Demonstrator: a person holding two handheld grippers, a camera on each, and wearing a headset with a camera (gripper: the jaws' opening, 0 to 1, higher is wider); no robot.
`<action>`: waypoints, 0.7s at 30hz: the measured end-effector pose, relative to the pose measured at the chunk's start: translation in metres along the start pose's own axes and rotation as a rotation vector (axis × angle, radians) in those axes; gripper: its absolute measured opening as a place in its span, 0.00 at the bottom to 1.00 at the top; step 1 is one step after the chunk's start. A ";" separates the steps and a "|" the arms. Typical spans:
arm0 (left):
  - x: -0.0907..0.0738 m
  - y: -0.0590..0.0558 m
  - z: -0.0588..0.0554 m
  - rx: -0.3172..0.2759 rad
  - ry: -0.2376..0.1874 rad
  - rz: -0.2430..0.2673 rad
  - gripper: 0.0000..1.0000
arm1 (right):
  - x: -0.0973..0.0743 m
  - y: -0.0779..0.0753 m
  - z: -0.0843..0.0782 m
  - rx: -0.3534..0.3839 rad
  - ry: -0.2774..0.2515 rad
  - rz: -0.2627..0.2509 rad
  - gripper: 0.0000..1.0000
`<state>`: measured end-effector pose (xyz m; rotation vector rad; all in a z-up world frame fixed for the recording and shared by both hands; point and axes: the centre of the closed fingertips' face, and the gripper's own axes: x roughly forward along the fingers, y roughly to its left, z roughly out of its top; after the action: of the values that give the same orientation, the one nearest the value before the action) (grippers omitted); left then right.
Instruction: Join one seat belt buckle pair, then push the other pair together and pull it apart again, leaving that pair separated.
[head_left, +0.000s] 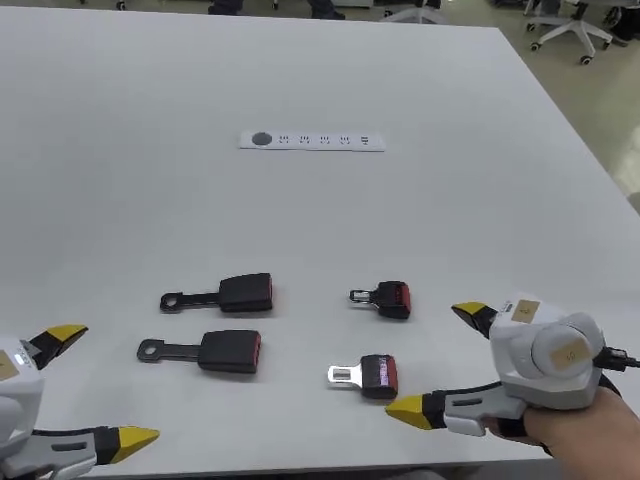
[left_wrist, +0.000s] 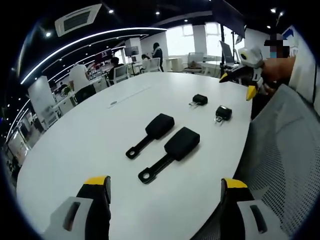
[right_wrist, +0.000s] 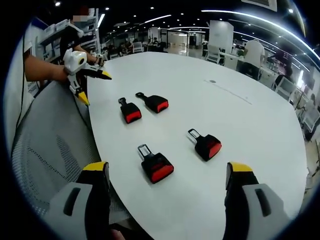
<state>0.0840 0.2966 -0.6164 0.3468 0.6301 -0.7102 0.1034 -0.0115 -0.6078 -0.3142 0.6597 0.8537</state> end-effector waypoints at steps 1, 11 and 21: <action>0.000 0.000 0.002 -0.020 -0.013 -0.002 0.92 | 0.000 -0.001 0.000 -0.001 -0.001 0.000 0.97; 0.000 0.004 -0.002 -0.020 -0.014 0.002 0.93 | 0.008 0.000 -0.004 -0.008 0.007 0.023 0.97; 0.002 -0.007 -0.020 0.007 0.072 -0.049 0.89 | 0.022 -0.003 -0.012 -0.027 0.015 0.064 0.97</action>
<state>0.0723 0.3007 -0.6337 0.3658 0.7066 -0.7494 0.1108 -0.0067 -0.6312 -0.3254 0.6754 0.9230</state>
